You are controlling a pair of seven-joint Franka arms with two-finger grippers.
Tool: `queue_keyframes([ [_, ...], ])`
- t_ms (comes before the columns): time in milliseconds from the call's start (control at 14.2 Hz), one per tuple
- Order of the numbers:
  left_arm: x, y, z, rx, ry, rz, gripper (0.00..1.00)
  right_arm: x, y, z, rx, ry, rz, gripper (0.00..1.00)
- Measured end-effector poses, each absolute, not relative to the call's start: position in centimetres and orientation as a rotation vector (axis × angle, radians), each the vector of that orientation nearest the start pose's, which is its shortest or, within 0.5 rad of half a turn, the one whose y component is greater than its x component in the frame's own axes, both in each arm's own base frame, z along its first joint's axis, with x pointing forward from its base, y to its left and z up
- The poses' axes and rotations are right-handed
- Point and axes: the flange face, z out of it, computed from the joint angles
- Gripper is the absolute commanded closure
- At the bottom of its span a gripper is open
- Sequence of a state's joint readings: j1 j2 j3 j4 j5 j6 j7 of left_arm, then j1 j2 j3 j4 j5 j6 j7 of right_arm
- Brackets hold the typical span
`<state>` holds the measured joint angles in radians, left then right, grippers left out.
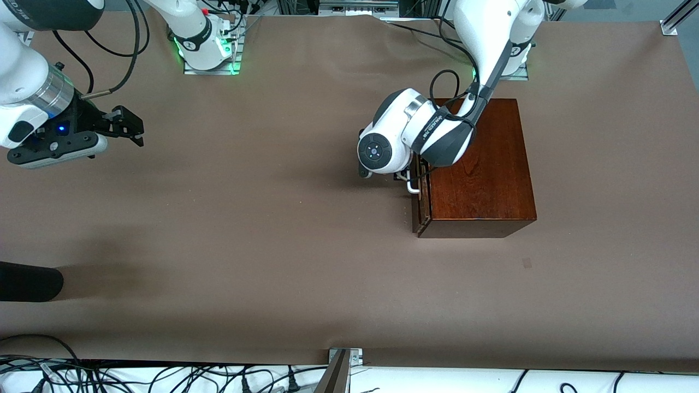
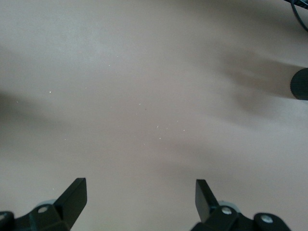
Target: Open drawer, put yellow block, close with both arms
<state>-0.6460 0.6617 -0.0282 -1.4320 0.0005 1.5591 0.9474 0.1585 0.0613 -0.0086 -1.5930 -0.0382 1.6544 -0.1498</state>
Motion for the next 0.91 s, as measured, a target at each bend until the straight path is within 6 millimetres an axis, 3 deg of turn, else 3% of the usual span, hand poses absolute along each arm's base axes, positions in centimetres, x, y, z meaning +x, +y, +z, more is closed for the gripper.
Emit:
queue_keyframes([
  [632, 52.2, -39.4, 29.1, -2.184, 2.242, 0.818, 0.00, 57.4, 8.0, 59.1, -3.145, -0.471, -0.016, 0.00],
  [772, 53.2, -39.4, 32.0, -2.207, 2.243, 0.711, 0.00, 57.4, 8.0, 59.1, -3.145, -0.471, -0.016, 0.00],
  [912, 54.8, -38.2, 38.3, -2.252, 2.224, 0.539, 0.00, 57.4, 8.0, 59.1, -3.145, -0.470, -0.016, 0.00],
])
